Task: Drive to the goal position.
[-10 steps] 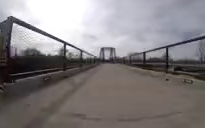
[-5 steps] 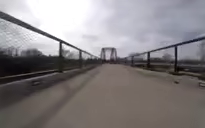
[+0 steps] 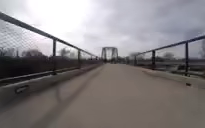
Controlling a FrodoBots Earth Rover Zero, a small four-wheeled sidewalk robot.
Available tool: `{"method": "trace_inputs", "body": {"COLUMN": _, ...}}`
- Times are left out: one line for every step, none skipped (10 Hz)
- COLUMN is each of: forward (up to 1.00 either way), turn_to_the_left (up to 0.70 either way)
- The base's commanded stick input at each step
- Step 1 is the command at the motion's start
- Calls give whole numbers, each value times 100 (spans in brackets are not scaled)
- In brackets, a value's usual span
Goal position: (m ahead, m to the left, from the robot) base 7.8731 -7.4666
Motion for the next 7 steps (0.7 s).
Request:
{"method": "trace_inputs", "body": {"forward": 100, "turn_to_the_left": -6}}
{"method": "trace_inputs", "body": {"forward": 100, "turn_to_the_left": -24}}
{"method": "trace_inputs", "body": {"forward": 100, "turn_to_the_left": -39}}
{"method": "trace_inputs", "body": {"forward": 100, "turn_to_the_left": -39}}
{"method": "trace_inputs", "body": {"forward": 100, "turn_to_the_left": -28}}
{"method": "trace_inputs", "body": {"forward": 100, "turn_to_the_left": -14}}
{"method": "trace_inputs", "body": {"forward": 100, "turn_to_the_left": 0}}
